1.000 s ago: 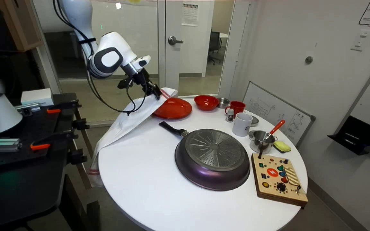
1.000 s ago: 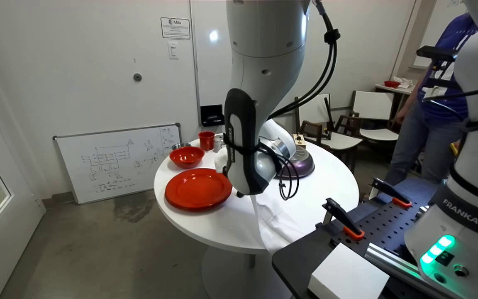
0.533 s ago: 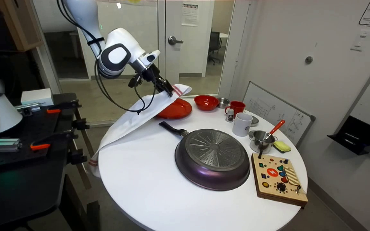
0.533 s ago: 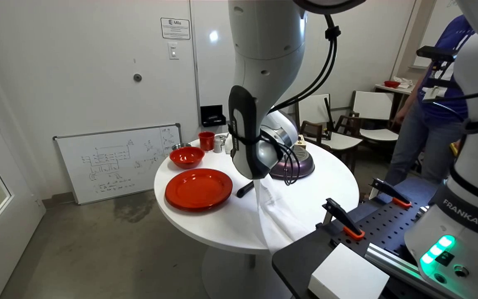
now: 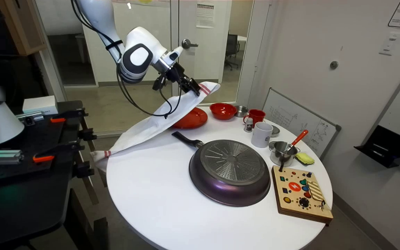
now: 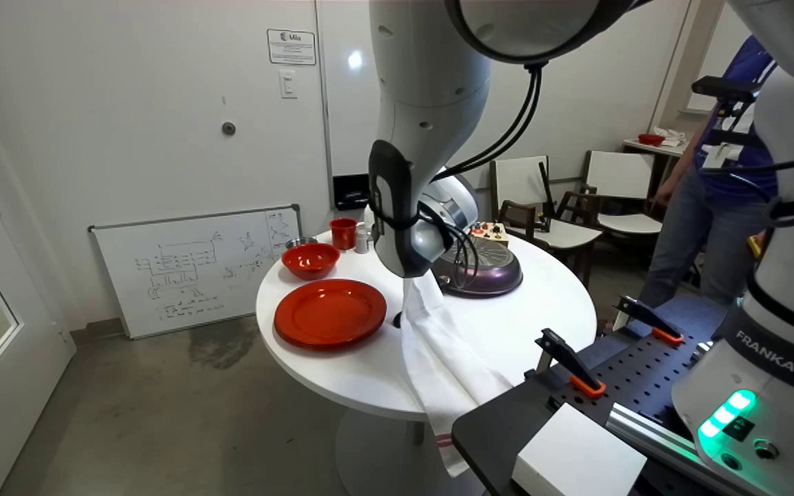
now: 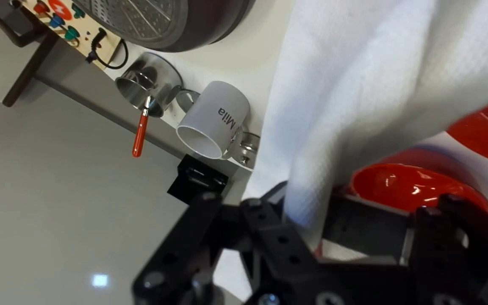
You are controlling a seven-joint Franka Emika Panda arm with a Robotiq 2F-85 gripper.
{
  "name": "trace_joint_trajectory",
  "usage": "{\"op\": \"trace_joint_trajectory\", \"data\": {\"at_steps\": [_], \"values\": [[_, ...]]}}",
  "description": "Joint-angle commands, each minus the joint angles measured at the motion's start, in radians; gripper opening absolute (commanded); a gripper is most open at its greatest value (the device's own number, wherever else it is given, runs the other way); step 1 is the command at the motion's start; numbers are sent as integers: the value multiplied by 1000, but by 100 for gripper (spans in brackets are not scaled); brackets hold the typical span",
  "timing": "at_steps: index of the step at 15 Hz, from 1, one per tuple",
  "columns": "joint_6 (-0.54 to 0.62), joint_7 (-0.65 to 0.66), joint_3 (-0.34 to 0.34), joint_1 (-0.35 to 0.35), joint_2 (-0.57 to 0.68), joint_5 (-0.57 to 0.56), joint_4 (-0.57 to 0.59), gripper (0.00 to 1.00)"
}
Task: Unfold the towel
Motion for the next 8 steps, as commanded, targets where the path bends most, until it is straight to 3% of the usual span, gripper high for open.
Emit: {"op": "trace_joint_trajectory", "data": {"at_steps": [1, 8], "values": [[0, 27, -4, -65, 111, 11, 103, 0], [-37, 30, -30, -138, 226, 21, 241, 0]]}}
